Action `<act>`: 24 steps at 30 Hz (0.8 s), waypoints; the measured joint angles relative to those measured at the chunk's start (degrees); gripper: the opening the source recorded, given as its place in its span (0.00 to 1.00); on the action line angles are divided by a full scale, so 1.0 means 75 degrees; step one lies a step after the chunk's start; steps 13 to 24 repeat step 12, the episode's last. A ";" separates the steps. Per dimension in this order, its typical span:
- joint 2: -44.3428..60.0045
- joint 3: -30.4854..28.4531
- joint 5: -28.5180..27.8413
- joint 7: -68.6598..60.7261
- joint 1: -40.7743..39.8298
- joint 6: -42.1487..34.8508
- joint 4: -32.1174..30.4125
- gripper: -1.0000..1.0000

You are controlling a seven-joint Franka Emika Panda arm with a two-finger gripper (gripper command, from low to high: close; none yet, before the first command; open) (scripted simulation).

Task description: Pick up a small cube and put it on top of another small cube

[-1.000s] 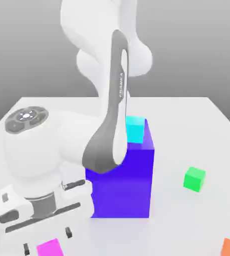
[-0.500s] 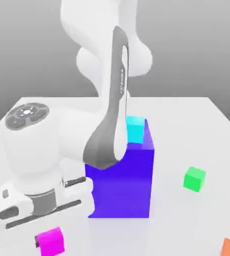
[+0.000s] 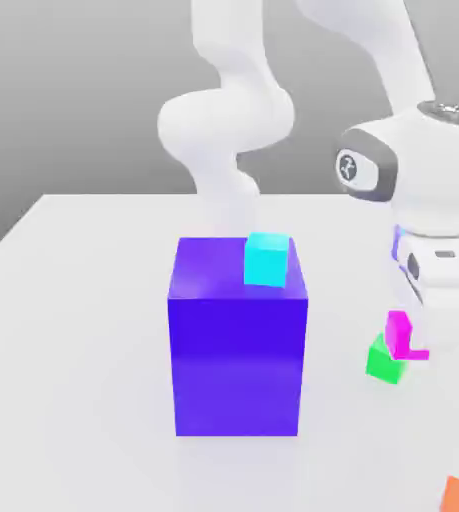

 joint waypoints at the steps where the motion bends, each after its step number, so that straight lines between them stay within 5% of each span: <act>1: -0.0236 0.0052 0.0000 -0.0120 0.0206 -0.0033 -0.0229 0.00; 9: 0.1331 0.0025 -0.0169 -0.0134 0.0294 0.1553 -0.0365 0.00; 10: 0.1495 0.0024 -0.0186 -0.0122 0.0294 0.1709 -0.0357 1.00; 24: 0.1495 0.0024 -0.0186 -0.0122 0.0294 0.1709 -0.0357 1.00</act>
